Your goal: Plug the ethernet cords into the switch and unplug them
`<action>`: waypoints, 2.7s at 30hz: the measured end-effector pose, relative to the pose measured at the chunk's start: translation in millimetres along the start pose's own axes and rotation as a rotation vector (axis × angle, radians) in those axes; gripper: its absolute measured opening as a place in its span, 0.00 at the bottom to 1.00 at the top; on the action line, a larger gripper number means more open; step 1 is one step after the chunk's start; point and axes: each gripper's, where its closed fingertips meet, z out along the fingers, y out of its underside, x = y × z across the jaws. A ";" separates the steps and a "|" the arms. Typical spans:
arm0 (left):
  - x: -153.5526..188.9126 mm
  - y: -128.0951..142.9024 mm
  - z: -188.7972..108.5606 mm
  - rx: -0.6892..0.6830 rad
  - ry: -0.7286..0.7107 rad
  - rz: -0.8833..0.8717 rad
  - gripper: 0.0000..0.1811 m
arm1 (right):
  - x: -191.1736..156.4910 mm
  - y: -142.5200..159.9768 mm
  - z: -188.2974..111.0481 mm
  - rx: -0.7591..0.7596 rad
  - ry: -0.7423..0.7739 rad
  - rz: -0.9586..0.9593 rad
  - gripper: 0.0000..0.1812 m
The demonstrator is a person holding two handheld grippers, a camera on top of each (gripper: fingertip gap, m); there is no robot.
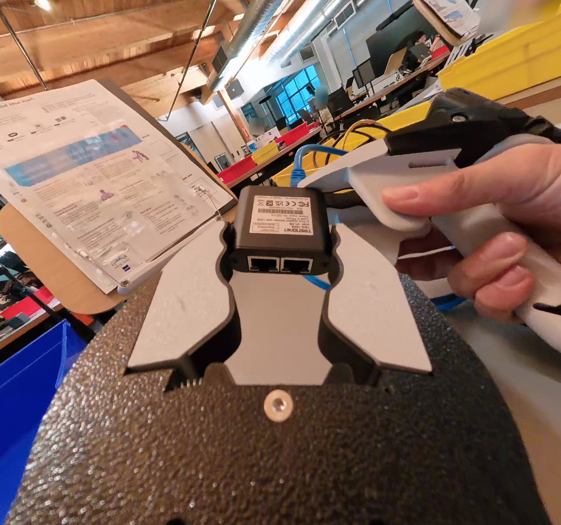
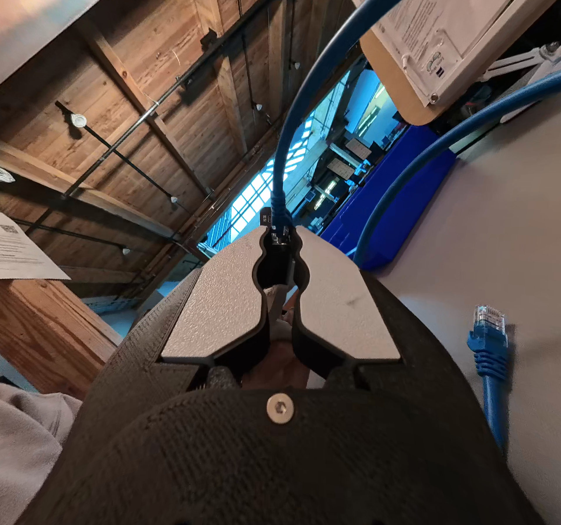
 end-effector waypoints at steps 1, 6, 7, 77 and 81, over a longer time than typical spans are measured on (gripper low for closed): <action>0.6 -1.3 -0.2 0.005 0.005 -0.009 0.33 | -0.6 -0.1 -0.7 0.015 0.000 0.007 0.07; 0.6 -3.7 -0.5 0.021 0.010 -0.030 0.33 | -3.3 -0.8 -0.9 0.048 -0.025 0.054 0.07; 0.5 -4.0 -0.5 0.027 0.015 -0.042 0.33 | -4.3 -0.8 -0.7 0.053 -0.034 0.065 0.07; -23.3 23.3 -7.8 0.001 0.008 -0.306 0.33 | -24.7 -107.8 -54.0 -0.517 0.292 -0.673 0.06; -14.5 22.5 -5.3 -0.012 0.034 -0.263 0.34 | -14.3 -161.4 -63.7 -0.596 0.378 -0.732 0.06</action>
